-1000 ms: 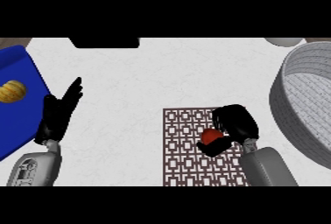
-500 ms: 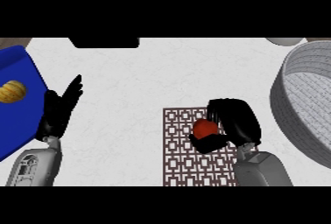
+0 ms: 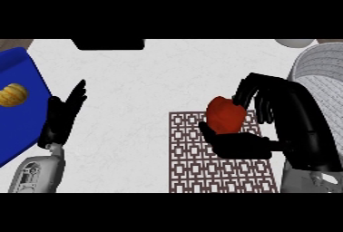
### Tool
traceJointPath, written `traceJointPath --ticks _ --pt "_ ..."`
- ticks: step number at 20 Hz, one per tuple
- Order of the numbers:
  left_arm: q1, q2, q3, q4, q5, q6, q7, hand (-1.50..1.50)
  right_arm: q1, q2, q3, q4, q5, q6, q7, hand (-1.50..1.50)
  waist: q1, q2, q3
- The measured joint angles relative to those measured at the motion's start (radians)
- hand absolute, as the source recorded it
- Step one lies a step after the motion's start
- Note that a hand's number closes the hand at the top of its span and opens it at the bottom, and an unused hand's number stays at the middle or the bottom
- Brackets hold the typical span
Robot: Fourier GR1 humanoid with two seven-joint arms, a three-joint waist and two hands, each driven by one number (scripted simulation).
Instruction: Pick the bell pepper from the placemat and place it in the basket
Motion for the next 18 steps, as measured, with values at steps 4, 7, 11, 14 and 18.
traceJointPath --ticks 4,7,11,14,18 --pt "-0.011 0.0 0.003 0.012 0.001 0.0 -0.006 0.0 -0.156 -0.002 -0.085 -0.095 -0.056 0.084 0.151 1.5 0.001 0.001 0.0" --pt "-0.011 0.003 0.004 0.012 0.0 -0.002 -0.001 0.0 -0.299 -0.028 -0.188 -0.093 -0.119 0.124 0.197 1.5 0.002 0.001 -0.001" --pt "-0.008 0.002 0.004 0.011 0.001 -0.005 -0.004 0.0 -0.456 -0.096 -0.305 -0.022 -0.169 0.149 0.221 1.5 0.004 0.002 -0.001" --pt "-0.006 0.005 0.004 0.008 0.0 -0.006 -0.011 0.0 -0.535 -0.167 -0.366 0.055 -0.177 0.167 0.221 1.5 0.005 0.002 -0.001" --pt "0.0 0.003 0.0 -0.006 -0.003 -0.003 -0.005 0.0 -0.553 -0.294 -0.38 0.157 -0.14 0.229 0.181 1.5 0.004 0.003 -0.001"
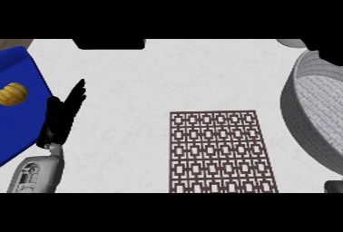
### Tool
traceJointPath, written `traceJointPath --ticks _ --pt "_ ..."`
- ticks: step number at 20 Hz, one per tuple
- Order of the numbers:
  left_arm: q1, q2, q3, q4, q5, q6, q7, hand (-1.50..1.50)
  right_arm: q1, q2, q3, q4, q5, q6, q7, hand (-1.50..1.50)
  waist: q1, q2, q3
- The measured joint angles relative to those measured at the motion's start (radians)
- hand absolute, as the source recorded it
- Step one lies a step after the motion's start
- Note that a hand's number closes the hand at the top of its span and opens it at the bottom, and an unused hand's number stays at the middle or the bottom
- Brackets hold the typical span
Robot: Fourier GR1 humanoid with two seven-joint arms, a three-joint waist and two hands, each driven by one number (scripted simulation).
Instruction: Pick the bell pepper from the placemat and place it in the basket
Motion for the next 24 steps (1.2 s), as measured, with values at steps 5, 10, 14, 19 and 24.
traceJointPath --ticks 5,10,14,19,24 --pt "-0.003 0.0 0.003 0.002 0.001 0.001 -0.001 0.0 0.015 -0.176 -0.015 0.132 0.047 0.094 -0.074 1.5 -0.002 0.003 0.0" --pt "0.013 -0.004 -0.004 -0.01 -0.004 0.002 -0.006 0.0 0.056 -0.319 -0.075 0.245 0.053 0.154 -0.153 1.5 0.002 0.004 0.001" --pt "0.009 -0.009 -0.003 -0.019 0.001 0.001 0.006 0.0 0.139 -0.417 -0.137 0.324 0.059 0.127 -0.273 1.5 0.003 0.005 0.002" --pt "0.001 -0.015 -0.005 -0.003 -0.002 0.005 0.0 0.0 0.237 -0.495 -0.193 0.435 0.047 0.059 -0.47 1.5 0.004 0.005 0.002" --pt "0.018 0.002 0.006 -0.015 0.008 -0.014 -0.011 0.0 0.288 -0.527 -0.215 0.538 0.034 0.004 -0.605 1.5 0.007 0.005 0.002"
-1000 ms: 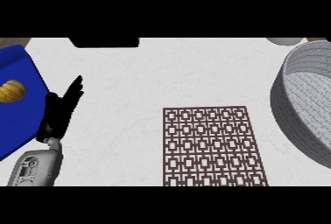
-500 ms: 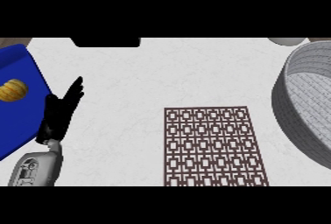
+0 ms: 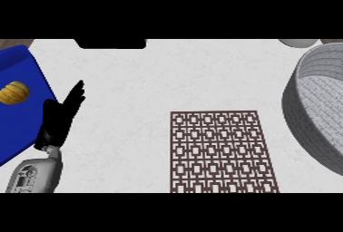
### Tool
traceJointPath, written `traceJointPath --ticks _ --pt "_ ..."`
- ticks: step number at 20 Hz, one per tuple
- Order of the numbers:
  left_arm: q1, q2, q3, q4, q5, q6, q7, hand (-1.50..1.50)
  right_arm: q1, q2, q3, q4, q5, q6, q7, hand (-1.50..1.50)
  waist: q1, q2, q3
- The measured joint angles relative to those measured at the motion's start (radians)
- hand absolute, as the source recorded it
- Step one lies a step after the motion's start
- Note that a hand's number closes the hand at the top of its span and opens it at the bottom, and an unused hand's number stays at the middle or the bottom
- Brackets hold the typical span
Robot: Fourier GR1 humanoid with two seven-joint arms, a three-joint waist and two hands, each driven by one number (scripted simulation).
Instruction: Pick the bell pepper from the placemat and place it in the basket
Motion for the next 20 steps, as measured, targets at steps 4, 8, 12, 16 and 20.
traceJointPath --ticks 4,8,12,16,20 --pt "-0.022 -0.012 -0.006 0.013 -0.008 0.011 0.012 0.0 0.045 -0.005 0.012 0.071 0.019 -0.056 -0.079 1.5 0.0 0.0 0.0" --pt "-0.027 -0.018 -0.011 0.009 -0.018 0.022 0.02 0.0 0.087 0.021 0.004 0.136 0.012 -0.102 -0.131 1.5 0.001 0.0 0.0" --pt "-0.021 -0.018 -0.009 0.007 -0.015 0.019 0.017 0.0 0.108 0.072 -0.044 0.183 -0.03 -0.127 -0.11 -1.5 0.0 0.0 0.0" --pt "-0.031 -0.007 -0.003 0.005 -0.009 0.007 0.032 0.0 0.1 0.096 -0.069 0.263 -0.059 -0.18 -0.146 -1.5 0.002 0.0 0.0" --pt "-0.029 -0.012 -0.005 0.008 -0.007 0.006 0.024 0.0 0.094 0.097 -0.107 0.316 -0.09 -0.254 -0.211 -1.5 0.002 0.001 0.0"
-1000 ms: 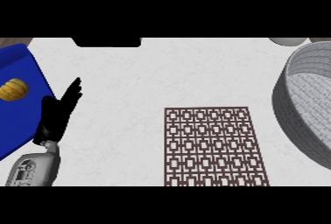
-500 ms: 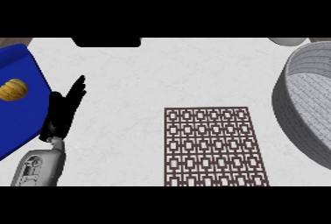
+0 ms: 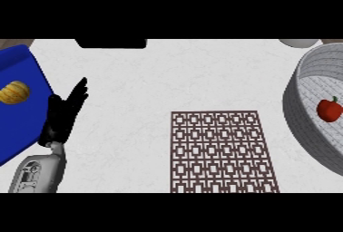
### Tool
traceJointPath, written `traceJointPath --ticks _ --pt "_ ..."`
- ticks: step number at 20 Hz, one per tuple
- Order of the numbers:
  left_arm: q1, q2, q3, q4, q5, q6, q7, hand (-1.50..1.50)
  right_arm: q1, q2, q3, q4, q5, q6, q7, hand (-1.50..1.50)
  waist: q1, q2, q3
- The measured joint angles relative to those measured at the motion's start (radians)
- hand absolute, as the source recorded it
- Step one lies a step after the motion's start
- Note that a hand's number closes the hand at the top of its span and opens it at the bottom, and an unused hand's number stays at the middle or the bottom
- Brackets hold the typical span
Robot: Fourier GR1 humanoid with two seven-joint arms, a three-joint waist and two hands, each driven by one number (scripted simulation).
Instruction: Pick the bell pepper from the placemat and place it in the basket
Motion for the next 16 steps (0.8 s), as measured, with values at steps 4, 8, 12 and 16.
traceJointPath --ticks 4,8,12,16 --pt "-0.013 0.015 0.013 0.007 0.009 -0.01 0.01 0.0 -0.001 0.015 -0.063 -0.002 -0.041 -0.091 -0.027 -1.5 -0.004 -0.001 0.0" --pt "-0.006 0.0 0.002 -0.001 -0.002 0.004 0.013 0.0 0.004 -0.012 -0.138 -0.006 -0.079 -0.152 -0.019 -1.5 -0.006 -0.002 0.0" --pt "0.002 0.002 0.005 0.004 -0.005 0.006 -0.005 0.0 0.019 -0.069 -0.228 0.038 -0.128 -0.17 0.002 -1.5 -0.009 -0.002 -0.001" --pt "0.012 -0.005 0.003 -0.001 -0.01 0.015 -0.01 0.0 0.075 -0.148 -0.333 0.112 -0.194 -0.147 -0.022 -1.5 -0.012 -0.002 0.0"
